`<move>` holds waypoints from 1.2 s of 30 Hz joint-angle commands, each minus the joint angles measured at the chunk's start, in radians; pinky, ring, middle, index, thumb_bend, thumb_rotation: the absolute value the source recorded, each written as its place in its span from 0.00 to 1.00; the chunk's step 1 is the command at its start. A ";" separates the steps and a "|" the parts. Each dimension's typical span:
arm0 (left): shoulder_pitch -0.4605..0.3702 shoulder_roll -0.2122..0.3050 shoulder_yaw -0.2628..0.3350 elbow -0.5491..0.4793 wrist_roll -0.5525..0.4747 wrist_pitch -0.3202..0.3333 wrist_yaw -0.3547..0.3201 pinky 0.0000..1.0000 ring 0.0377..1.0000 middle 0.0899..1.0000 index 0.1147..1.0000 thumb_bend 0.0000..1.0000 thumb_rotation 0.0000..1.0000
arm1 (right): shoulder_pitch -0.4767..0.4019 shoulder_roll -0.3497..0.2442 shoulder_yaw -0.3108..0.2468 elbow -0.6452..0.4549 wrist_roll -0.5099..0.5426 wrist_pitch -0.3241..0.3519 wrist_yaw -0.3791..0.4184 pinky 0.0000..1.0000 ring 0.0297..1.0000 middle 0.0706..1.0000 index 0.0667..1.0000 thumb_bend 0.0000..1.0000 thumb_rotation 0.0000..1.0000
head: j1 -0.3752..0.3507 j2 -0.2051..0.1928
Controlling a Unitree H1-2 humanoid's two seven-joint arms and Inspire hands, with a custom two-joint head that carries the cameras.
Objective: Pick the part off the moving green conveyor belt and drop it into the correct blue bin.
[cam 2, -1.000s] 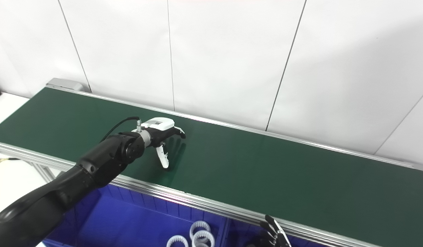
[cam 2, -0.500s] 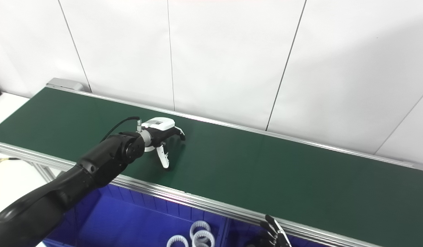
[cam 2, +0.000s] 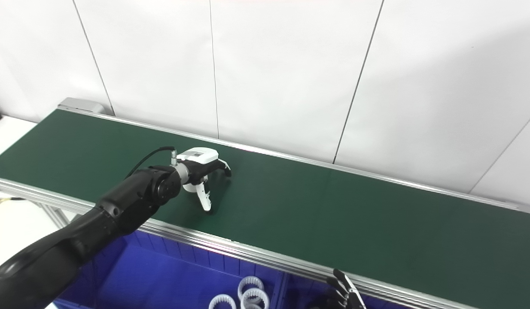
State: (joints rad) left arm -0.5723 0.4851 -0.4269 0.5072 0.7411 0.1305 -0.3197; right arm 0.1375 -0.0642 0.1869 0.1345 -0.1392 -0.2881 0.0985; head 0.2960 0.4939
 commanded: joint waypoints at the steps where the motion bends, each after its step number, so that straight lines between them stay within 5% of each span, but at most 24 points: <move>1: -0.035 0.026 0.008 -0.010 0.017 -0.003 0.034 0.85 0.86 0.88 0.78 0.80 0.00 | -0.007 0.002 -0.001 -0.022 0.009 -0.039 -0.001 0.75 0.80 0.83 0.89 0.40 0.41 | 0.000 0.001; 36: -0.011 0.020 0.000 0.001 0.028 -0.012 0.068 0.82 0.81 0.85 0.76 0.77 0.00 | -0.002 -0.001 -0.002 -0.030 0.016 -0.038 0.004 0.74 0.80 0.83 0.89 0.40 0.40 | -0.004 0.012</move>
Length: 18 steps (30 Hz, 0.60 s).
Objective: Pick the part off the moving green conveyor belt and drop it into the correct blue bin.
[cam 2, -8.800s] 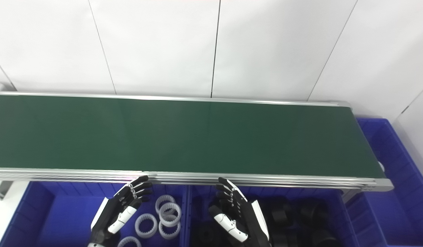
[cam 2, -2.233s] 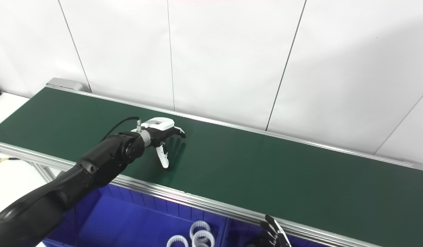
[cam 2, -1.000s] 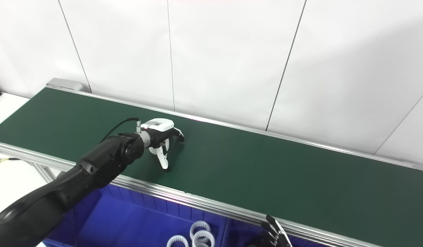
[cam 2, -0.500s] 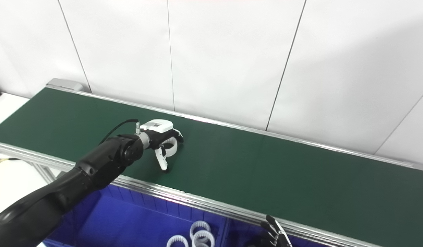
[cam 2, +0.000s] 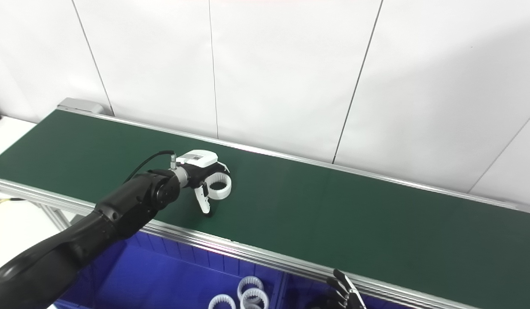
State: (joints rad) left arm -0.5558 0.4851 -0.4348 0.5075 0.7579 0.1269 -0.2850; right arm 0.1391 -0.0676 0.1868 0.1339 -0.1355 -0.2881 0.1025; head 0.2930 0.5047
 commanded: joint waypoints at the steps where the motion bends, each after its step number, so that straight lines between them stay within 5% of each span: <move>1: -0.027 0.019 0.010 0.004 0.009 -0.013 0.039 0.80 0.78 0.81 0.73 0.76 0.00 | -0.003 0.002 -0.001 -0.030 0.012 -0.040 0.000 0.74 0.80 0.83 0.89 0.40 0.40 | -0.001 0.001; 4: -0.020 0.013 0.020 0.005 -0.004 -0.027 0.067 0.74 0.64 0.71 0.64 0.74 0.00 | -0.001 0.002 -0.002 -0.034 0.015 -0.033 0.002 0.74 0.80 0.83 0.89 0.40 0.40 | -0.001 0.001; 6: -0.020 0.010 0.021 0.014 -0.008 -0.038 0.084 0.71 0.49 0.63 0.47 0.54 0.00 | 0.002 0.002 -0.002 -0.038 0.018 -0.028 0.004 0.75 0.80 0.84 0.89 0.41 0.42 | -0.001 0.003; 10: -0.023 0.008 0.021 0.029 -0.010 -0.060 0.105 0.71 0.48 0.48 0.41 0.50 0.00 | 0.002 0.001 -0.001 -0.041 0.018 -0.029 0.005 0.75 0.80 0.84 0.89 0.40 0.40 | -0.001 0.004; 16: -0.021 -0.001 0.035 0.043 -0.033 -0.089 0.126 0.73 0.52 0.47 0.37 0.50 0.00 | 0.004 -0.002 -0.001 -0.045 0.016 -0.025 0.006 0.75 0.81 0.84 0.90 0.39 0.40 | -0.004 0.009; 18: -0.021 -0.004 0.035 0.045 -0.034 -0.090 0.123 0.77 0.46 0.50 0.38 0.50 0.00 | 0.005 -0.003 -0.001 -0.046 0.018 -0.024 0.008 0.76 0.81 0.84 0.90 0.39 0.40 | -0.004 0.009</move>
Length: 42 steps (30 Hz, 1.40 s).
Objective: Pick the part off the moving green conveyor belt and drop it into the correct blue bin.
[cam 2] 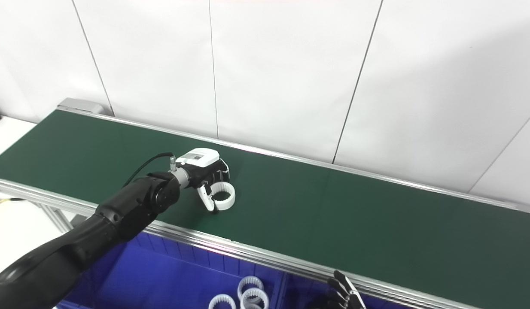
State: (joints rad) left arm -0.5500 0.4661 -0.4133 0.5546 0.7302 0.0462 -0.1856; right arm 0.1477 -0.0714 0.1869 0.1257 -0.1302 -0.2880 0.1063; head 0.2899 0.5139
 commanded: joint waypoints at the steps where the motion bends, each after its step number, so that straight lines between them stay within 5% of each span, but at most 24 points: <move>1: -0.027 0.013 0.012 -0.003 -0.005 -0.006 0.019 0.77 0.46 0.50 0.38 0.50 0.00 | -0.003 0.002 -0.002 -0.039 0.015 -0.021 0.005 0.75 0.80 0.84 0.90 0.39 0.40 | 0.000 0.002; 15: 0.006 0.011 0.030 -0.083 -0.028 0.010 0.012 0.66 0.50 0.47 0.39 0.50 0.00 | -0.003 0.001 -0.003 -0.036 0.019 -0.025 0.004 0.75 0.80 0.84 0.90 0.40 0.41 | -0.002 0.005; 19: 0.064 0.015 0.079 -0.236 -0.051 0.043 -0.007 0.65 0.50 0.46 0.39 0.50 0.00 | 0.000 0.002 -0.003 -0.048 0.020 -0.008 0.004 0.75 0.80 0.84 0.90 0.40 0.41 | -0.006 0.007; 21: 0.110 0.018 0.108 -0.356 -0.059 0.076 -0.027 0.50 0.45 0.46 0.41 0.50 0.00 | 0.001 0.002 -0.003 -0.049 0.022 -0.011 0.006 0.75 0.80 0.84 0.90 0.40 0.40 | -0.012 0.009; 24: 0.172 0.015 0.143 -0.507 -0.056 0.114 -0.044 0.44 0.43 0.46 0.42 0.50 0.00 | 0.001 -0.001 -0.004 -0.047 0.025 -0.021 0.007 0.75 0.81 0.84 0.90 0.40 0.41 | -0.013 0.015; 28: 0.262 0.005 0.177 -0.701 -0.057 0.169 -0.078 0.56 0.47 0.47 0.39 0.50 0.00 | 0.002 -0.002 -0.006 -0.046 0.022 -0.023 0.005 0.74 0.80 0.84 0.89 0.41 0.41 | -0.012 0.020; 30: 0.296 -0.002 0.191 -0.771 -0.060 0.191 -0.093 0.49 0.44 0.47 0.41 0.50 0.00 | 0.002 -0.004 -0.007 -0.046 0.024 -0.024 0.007 0.75 0.80 0.84 0.89 0.42 0.43 | -0.012 0.023; 42: 0.485 -0.067 0.206 -0.958 -0.041 0.226 -0.104 0.38 0.37 0.41 0.46 0.50 0.00 | -0.003 -0.015 -0.013 -0.067 0.027 -0.012 0.013 0.73 0.79 0.83 0.89 0.41 0.45 | 0.006 0.083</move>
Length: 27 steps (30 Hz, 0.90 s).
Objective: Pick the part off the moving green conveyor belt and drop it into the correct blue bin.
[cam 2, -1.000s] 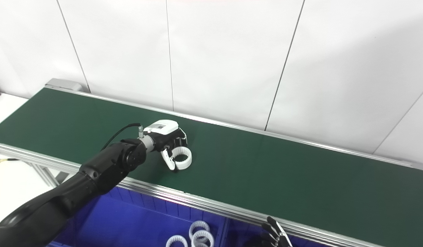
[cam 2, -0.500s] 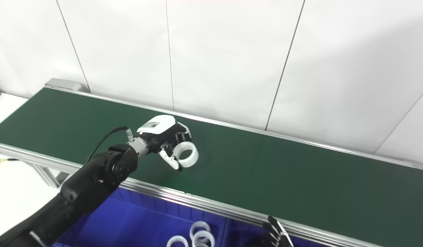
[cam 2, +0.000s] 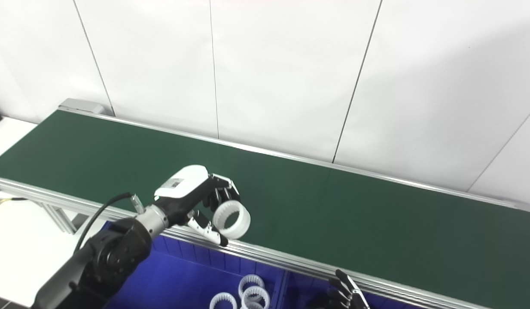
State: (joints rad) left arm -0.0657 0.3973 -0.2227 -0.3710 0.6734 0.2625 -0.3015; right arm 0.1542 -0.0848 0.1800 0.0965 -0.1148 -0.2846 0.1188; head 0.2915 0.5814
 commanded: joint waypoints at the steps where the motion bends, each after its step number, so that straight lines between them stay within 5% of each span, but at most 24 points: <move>1: 0.020 -0.007 0.016 -0.031 0.011 0.005 0.018 0.37 0.37 0.42 0.46 0.50 0.00 | -0.009 -0.003 -0.008 -0.045 0.012 -0.007 0.002 0.73 0.79 0.83 0.89 0.42 0.47 | 0.008 0.028; 6: 0.098 -0.061 0.036 -0.022 -0.016 0.019 0.036 0.35 0.37 0.43 0.46 0.50 0.00 | -0.007 -0.012 -0.020 -0.088 0.033 0.049 0.016 0.74 0.80 0.83 0.89 0.46 0.53 | 0.032 0.092; 9: 0.138 -0.101 0.069 0.041 -0.086 -0.040 0.083 0.36 0.38 0.44 0.45 0.50 0.00 | -0.019 -0.019 -0.025 -0.087 0.042 0.040 0.021 0.74 0.79 0.83 0.89 0.48 0.55 | 0.047 0.143; 14: 0.171 -0.136 0.084 0.144 -0.133 -0.144 0.164 0.37 0.39 0.45 0.45 0.50 0.00 | -0.036 -0.030 -0.035 -0.081 0.049 0.044 0.030 0.72 0.78 0.82 0.87 0.51 0.57 | 0.060 0.165; 27: 0.146 -0.135 0.021 0.304 -0.067 -0.180 0.221 0.37 0.39 0.44 0.45 0.50 0.00 | -0.031 -0.034 -0.047 -0.106 0.067 0.072 0.034 0.72 0.78 0.81 0.87 0.55 0.58 | 0.050 0.191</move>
State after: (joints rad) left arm 0.1172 0.2546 -0.2001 -0.0639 0.5889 0.1193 -0.1118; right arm 0.1287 -0.1175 0.1374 0.0290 -0.0601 -0.2238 0.1486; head 0.3406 0.7716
